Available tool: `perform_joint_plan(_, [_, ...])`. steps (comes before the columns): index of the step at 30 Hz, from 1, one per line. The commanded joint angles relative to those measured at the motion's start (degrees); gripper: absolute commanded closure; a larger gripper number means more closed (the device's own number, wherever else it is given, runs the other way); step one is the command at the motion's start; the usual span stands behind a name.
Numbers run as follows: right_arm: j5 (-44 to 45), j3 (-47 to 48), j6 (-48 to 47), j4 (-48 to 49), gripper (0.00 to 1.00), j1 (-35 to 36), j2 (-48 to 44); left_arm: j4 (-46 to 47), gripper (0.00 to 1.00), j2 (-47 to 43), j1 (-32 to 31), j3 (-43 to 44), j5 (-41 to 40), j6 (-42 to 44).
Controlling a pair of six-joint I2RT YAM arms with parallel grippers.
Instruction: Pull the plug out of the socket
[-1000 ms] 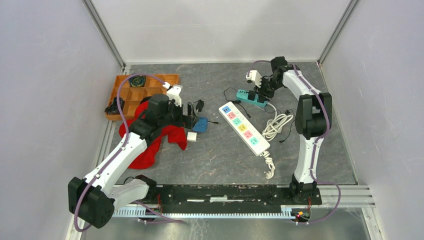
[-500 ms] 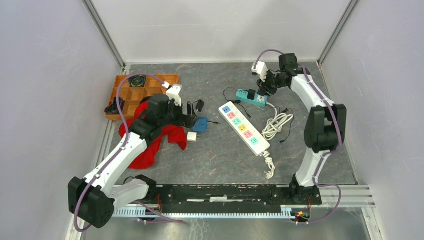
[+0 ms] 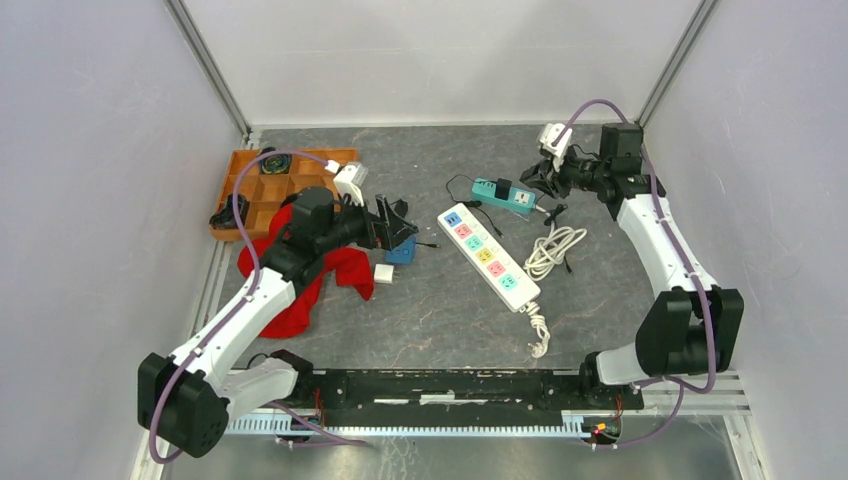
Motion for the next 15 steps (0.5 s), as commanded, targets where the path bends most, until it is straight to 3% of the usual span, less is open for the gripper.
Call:
perform_joint_plan(1, [-3.57, -2.55, 3.60, 5.57, 1.00, -3.53, -2.58, 4.44, 0.00, -0.49, 0.13, -1.49, 5.63, -3.53])
perform_joint_plan(7, [2.54, -7.17, 8.57, 13.23, 1.00, -9.90, -5.73, 0.10, 0.00, 1.92, 0.17, 0.09, 5.65, 2.19])
perform_joint_plan(15, [23.36, -18.59, 18.09, 33.07, 1.00, -15.35, -8.92, -0.31, 0.00, 8.92, 0.19, 6.78, 8.69, 2.63])
